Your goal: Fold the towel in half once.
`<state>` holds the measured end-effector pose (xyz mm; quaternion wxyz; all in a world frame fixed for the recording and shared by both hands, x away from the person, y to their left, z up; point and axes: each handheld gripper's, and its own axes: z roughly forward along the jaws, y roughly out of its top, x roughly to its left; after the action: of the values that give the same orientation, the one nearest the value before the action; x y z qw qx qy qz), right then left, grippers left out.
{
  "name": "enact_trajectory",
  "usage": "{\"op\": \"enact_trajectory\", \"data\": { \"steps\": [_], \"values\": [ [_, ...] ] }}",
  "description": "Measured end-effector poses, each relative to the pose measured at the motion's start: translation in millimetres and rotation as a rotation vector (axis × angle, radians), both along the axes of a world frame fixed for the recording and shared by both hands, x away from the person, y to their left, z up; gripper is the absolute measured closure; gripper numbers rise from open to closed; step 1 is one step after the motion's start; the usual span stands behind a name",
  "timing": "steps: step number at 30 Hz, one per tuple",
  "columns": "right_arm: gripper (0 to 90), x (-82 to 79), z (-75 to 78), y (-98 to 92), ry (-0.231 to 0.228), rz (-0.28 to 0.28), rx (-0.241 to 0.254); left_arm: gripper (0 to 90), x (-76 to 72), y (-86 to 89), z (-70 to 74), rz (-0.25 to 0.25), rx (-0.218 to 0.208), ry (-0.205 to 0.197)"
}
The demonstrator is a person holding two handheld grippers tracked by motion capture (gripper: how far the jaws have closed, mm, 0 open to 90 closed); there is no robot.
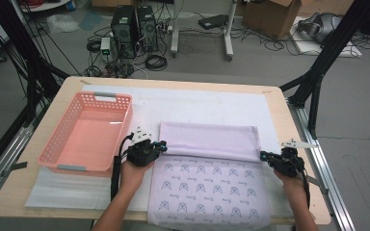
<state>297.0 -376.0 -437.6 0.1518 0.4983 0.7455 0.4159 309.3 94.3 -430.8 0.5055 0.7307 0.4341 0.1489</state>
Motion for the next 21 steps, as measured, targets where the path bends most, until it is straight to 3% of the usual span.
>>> {"op": "enact_trajectory", "data": {
  "steps": [4, 6, 9, 12, 21],
  "values": [
    [87.0, -24.1, -3.6, 2.5, -0.042, 0.023, 0.012, 85.7, -19.6, 6.6, -4.9, -0.021, -0.008, -0.022],
    [87.1, -30.0, -2.7, 3.4, -0.04, 0.04, -0.011, 85.7, -29.1, 9.9, -6.9, -0.033, -0.013, -0.027],
    [87.0, -37.8, 2.5, 5.1, -0.045, 0.038, 0.01, 85.6, -38.8, 10.9, -9.8, -0.055, 0.014, -0.029],
    [87.0, -46.2, 2.4, 8.5, -0.046, 0.057, -0.012, 85.4, -47.1, 13.6, -11.4, -0.07, 0.025, -0.04],
    [86.8, -73.4, 2.2, 10.1, -0.059, 0.059, -0.012, 85.4, -73.1, 21.7, -10.2, -0.075, -0.001, -0.06]
  ]
}}
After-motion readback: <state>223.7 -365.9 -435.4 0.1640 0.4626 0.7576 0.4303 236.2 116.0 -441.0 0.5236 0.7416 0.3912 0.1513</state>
